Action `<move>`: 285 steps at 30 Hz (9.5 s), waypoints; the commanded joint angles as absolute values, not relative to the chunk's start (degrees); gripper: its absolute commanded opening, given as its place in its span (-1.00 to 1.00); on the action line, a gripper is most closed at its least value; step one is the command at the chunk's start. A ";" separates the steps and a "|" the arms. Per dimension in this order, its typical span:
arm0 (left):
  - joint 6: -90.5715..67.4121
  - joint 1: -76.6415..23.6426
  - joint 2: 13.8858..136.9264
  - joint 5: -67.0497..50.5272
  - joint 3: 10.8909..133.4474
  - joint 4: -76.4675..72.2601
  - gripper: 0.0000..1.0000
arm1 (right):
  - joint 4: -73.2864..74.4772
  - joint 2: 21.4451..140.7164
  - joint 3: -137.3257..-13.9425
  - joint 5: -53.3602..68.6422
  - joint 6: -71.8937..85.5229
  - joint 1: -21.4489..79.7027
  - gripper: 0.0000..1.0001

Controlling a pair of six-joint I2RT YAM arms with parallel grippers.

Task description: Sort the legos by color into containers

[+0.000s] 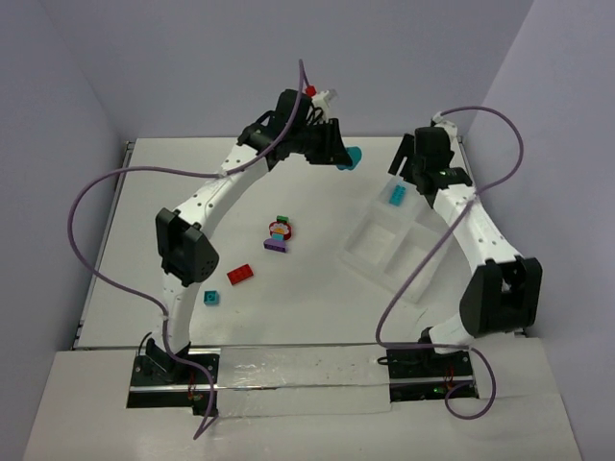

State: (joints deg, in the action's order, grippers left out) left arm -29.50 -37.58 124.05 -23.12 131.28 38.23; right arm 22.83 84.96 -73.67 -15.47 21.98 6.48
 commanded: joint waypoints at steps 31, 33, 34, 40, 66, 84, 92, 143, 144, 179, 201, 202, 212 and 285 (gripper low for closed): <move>-51.99 -45.23 152.56 -21.82 144.10 -5.98 -0.99 | 25.72 51.69 -61.56 -14.06 27.76 6.15 0.58; -52.01 -45.26 153.35 -21.26 143.99 -6.63 -0.84 | 25.84 51.31 -61.11 -13.72 28.14 6.15 0.57; -51.95 -45.26 153.69 -20.86 144.05 -6.51 -0.70 | 25.84 51.08 -60.76 -13.55 28.37 6.15 0.57; -51.38 -45.35 154.54 -21.04 144.14 -7.35 0.13 | 25.42 51.10 -60.94 -13.71 27.76 6.15 0.58; -33.36 -35.57 114.48 -5.85 112.28 20.81 0.68 | 22.42 55.05 -62.04 -4.04 26.92 10.45 0.59; -34.59 -9.27 82.14 8.22 78.75 35.86 0.72 | 27.82 101.44 -82.54 -4.97 33.12 41.82 0.49; -33.10 -6.94 81.65 5.19 77.00 36.50 0.71 | 25.08 108.03 -83.65 -8.94 43.21 46.20 0.57; -29.14 -6.42 82.53 4.09 77.52 40.08 0.71 | 42.36 133.15 -115.75 -17.80 44.69 43.55 0.31; -29.06 -6.42 82.53 4.13 77.52 40.08 0.72 | 42.16 133.18 -115.81 -17.43 44.76 43.45 0.37; -31.08 -6.86 79.42 -24.42 64.92 23.41 0.71 | 36.80 124.93 -109.48 -16.10 42.52 42.56 -1.00; -39.76 -10.52 77.75 -42.06 50.68 -2.86 0.79 | 32.61 111.92 -108.10 -8.71 42.90 40.52 -1.00; -39.61 -10.78 78.20 -41.06 50.47 -3.91 0.77 | 32.61 111.77 -108.28 -8.29 42.89 40.52 -1.00; -41.31 -12.26 84.10 -40.26 54.57 -8.79 0.61 | 33.75 112.10 -109.69 -6.51 41.84 40.61 -1.00; -37.53 -13.62 95.89 -36.05 72.68 7.21 -1.00 | 29.52 89.90 -71.27 -23.28 33.74 -6.86 -0.07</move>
